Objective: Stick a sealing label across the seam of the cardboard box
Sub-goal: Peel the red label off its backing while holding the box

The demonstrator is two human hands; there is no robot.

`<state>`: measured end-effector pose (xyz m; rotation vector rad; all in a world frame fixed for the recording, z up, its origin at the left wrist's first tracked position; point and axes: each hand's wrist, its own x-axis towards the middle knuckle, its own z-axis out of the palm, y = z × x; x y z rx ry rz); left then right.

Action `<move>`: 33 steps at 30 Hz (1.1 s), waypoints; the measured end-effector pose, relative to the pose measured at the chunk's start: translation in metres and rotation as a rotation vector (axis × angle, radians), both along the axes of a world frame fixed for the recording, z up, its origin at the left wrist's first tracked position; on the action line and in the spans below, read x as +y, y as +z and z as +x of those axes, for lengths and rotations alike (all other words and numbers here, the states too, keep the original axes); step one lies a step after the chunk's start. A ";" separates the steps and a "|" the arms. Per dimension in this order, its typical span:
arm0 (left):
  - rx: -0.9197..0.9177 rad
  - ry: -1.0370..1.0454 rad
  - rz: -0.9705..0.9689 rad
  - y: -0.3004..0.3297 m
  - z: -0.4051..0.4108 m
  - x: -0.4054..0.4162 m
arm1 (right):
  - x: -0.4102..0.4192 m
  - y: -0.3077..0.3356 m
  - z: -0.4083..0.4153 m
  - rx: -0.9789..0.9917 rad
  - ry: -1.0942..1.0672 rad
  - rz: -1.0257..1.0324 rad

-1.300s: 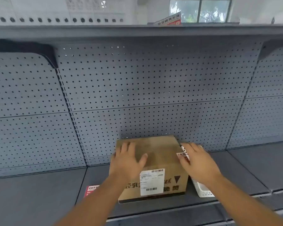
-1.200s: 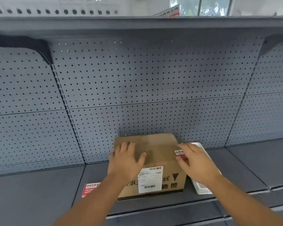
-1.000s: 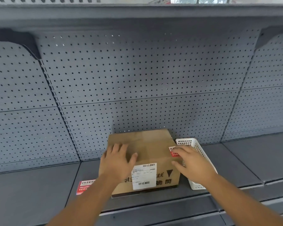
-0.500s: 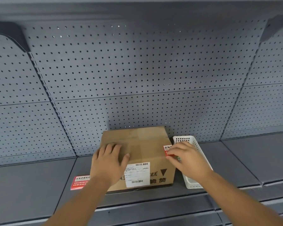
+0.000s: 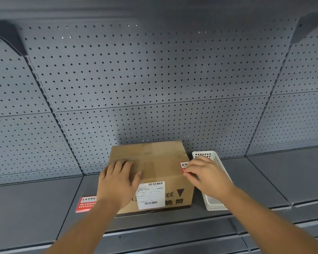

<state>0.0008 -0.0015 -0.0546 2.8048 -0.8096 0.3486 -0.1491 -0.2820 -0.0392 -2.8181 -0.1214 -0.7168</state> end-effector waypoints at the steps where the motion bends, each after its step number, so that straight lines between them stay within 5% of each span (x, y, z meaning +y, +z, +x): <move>1: -0.002 0.001 0.002 0.000 0.000 0.000 | 0.001 0.000 0.000 -0.010 0.001 -0.017; 13: -0.028 0.002 0.006 -0.001 0.000 0.000 | 0.015 -0.002 0.002 -0.111 -0.124 0.024; 33: -0.048 0.010 -0.005 -0.003 -0.001 -0.002 | 0.024 -0.010 0.001 -0.214 -0.536 0.922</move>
